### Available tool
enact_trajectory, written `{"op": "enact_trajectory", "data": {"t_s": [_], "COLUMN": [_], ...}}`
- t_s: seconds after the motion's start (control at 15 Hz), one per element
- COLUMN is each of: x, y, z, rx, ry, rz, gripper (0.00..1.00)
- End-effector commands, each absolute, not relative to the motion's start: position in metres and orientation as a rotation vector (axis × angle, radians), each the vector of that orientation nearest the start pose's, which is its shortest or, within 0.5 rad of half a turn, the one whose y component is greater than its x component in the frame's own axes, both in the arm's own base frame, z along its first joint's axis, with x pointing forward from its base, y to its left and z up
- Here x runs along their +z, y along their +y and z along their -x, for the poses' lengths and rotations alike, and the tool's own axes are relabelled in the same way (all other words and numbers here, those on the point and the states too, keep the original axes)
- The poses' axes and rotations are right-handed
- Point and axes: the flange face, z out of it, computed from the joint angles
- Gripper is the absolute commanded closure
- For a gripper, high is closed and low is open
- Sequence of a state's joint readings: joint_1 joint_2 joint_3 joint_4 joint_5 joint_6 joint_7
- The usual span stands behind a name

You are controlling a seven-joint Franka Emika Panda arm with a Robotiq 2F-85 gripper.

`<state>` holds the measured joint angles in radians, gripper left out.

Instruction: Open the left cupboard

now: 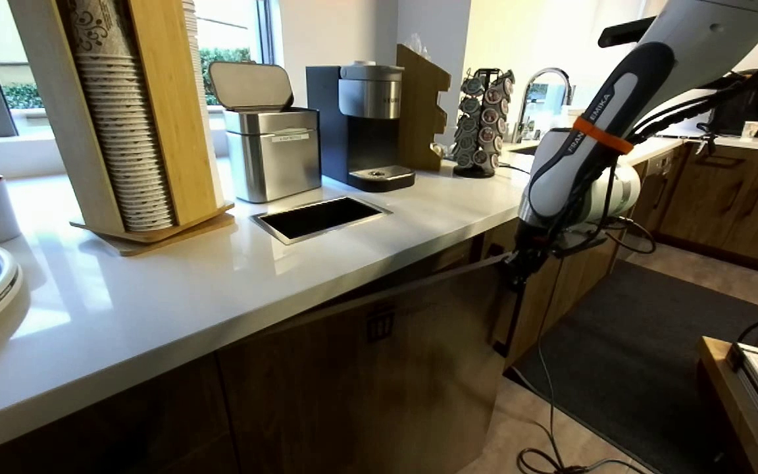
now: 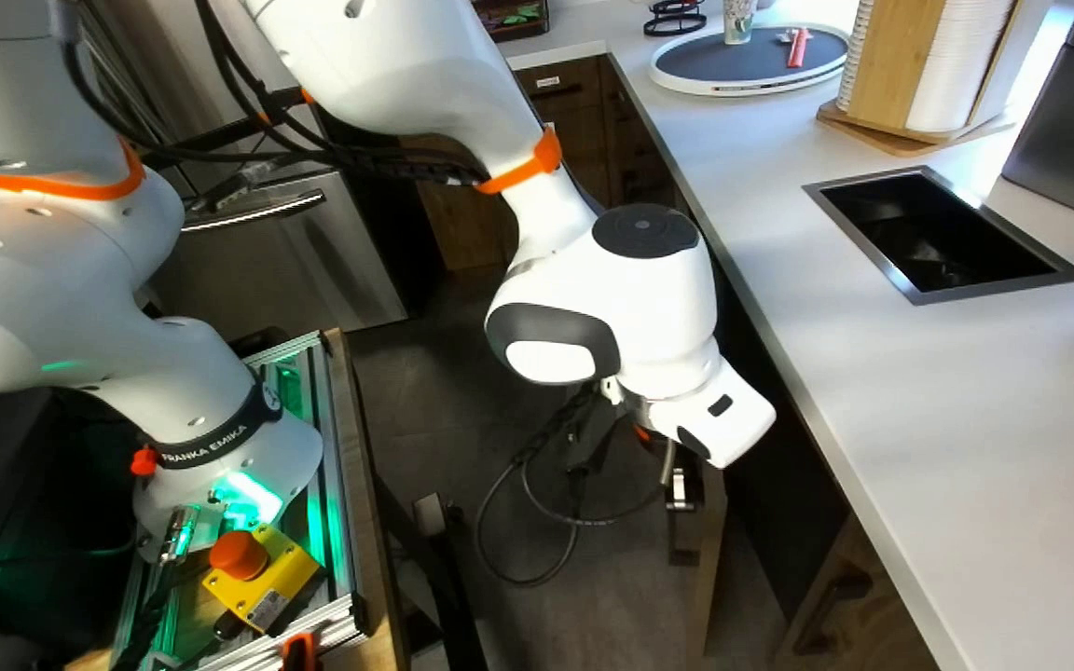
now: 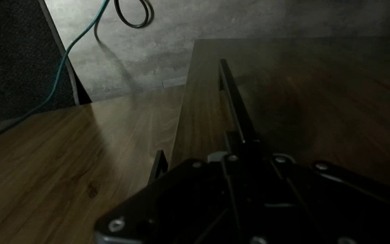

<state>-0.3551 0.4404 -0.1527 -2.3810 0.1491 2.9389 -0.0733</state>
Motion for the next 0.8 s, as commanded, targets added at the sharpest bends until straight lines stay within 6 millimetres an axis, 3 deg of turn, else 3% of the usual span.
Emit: {"op": "enact_trajectory", "data": {"t_s": [0.0, 0.73], "x": [0.151, 0.139], "y": [-0.272, -0.249], "z": [-0.389, -0.343], "rx": [-0.077, 0.043], "ry": [1.103, 1.158], "rz": [2.976, 2.917], "gripper": [0.97, 0.97]}}
